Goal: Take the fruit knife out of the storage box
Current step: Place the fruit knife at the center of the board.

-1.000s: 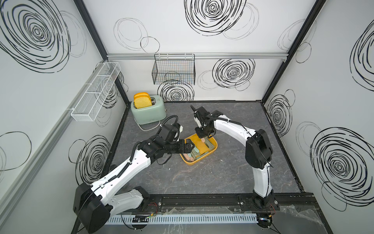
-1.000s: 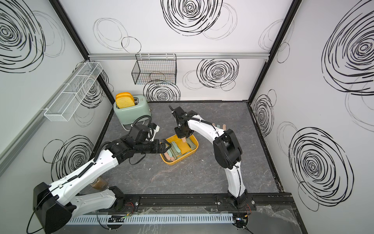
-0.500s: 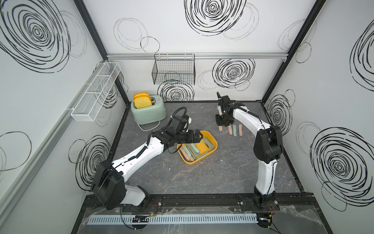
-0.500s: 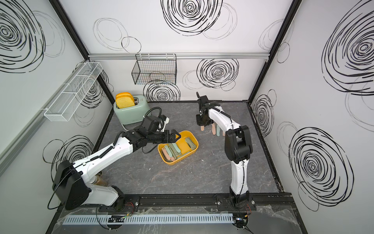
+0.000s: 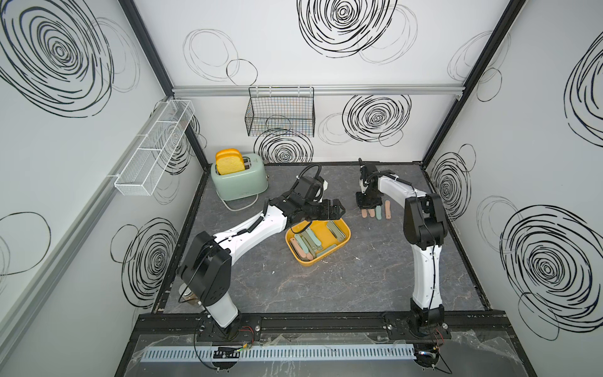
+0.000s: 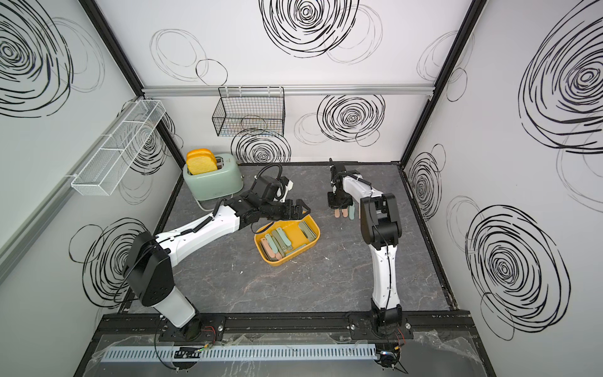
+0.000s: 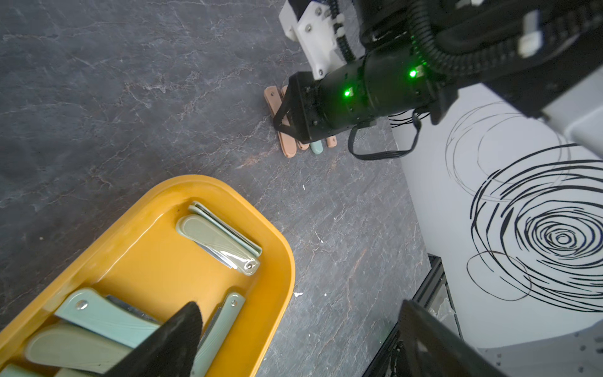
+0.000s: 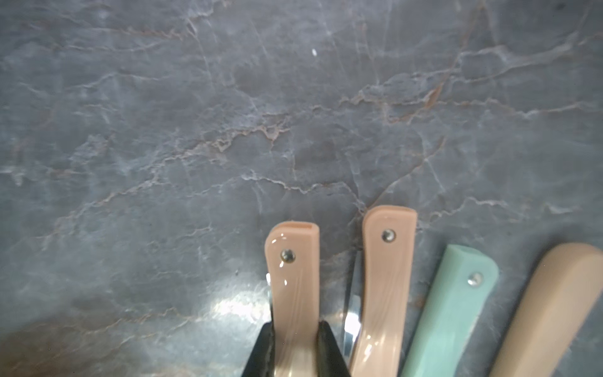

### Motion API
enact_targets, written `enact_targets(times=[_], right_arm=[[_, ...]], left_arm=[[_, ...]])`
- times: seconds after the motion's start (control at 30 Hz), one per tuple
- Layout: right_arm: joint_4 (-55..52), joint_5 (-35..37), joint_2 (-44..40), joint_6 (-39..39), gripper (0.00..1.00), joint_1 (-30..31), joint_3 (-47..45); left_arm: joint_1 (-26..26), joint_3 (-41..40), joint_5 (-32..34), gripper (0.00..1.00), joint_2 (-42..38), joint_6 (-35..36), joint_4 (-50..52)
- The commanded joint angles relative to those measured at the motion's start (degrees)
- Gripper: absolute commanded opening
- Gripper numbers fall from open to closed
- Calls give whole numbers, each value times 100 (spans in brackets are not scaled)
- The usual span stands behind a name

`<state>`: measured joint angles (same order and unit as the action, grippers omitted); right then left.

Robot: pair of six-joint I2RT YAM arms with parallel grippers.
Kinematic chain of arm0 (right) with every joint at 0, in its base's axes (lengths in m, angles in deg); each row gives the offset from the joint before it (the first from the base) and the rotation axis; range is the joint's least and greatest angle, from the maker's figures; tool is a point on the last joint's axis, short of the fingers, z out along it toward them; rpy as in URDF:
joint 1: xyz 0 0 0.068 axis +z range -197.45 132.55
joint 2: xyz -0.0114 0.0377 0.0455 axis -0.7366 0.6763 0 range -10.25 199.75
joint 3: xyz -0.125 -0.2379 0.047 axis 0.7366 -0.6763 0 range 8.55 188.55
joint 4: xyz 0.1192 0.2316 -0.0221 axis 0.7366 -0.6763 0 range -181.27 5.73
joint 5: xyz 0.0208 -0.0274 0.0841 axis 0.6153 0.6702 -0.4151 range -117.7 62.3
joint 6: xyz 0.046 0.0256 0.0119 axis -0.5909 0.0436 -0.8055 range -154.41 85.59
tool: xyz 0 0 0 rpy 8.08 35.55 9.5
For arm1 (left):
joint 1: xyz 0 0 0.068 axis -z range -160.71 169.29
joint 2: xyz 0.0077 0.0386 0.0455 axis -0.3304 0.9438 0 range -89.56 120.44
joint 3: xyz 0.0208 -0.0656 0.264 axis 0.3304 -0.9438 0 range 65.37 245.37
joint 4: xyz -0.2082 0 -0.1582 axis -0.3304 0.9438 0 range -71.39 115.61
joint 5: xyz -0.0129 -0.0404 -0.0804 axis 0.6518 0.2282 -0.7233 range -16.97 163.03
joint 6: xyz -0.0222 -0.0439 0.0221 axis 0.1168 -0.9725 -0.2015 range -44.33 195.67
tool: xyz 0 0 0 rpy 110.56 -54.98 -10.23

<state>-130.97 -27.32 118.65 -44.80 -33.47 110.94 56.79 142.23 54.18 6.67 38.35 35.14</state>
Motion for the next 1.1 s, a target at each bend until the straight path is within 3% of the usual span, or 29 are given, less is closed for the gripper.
enact_targets(times=[0.0,0.27,0.6,1.07], right_arm=[[-41,23,92,155,16,-34,257],[-68,98,106,152,35,-71,396],[-368,253,-356,42,37,122,726],[-317,32,-1973,-277,37,1811,-694]], left_arm=[[-5,162,-74,98,96,76,-142],[-5,172,-119,98,142,58,-152],[-39,14,-11,98,-192,137,76],[-120,-1721,255,98,-2275,47,607]])
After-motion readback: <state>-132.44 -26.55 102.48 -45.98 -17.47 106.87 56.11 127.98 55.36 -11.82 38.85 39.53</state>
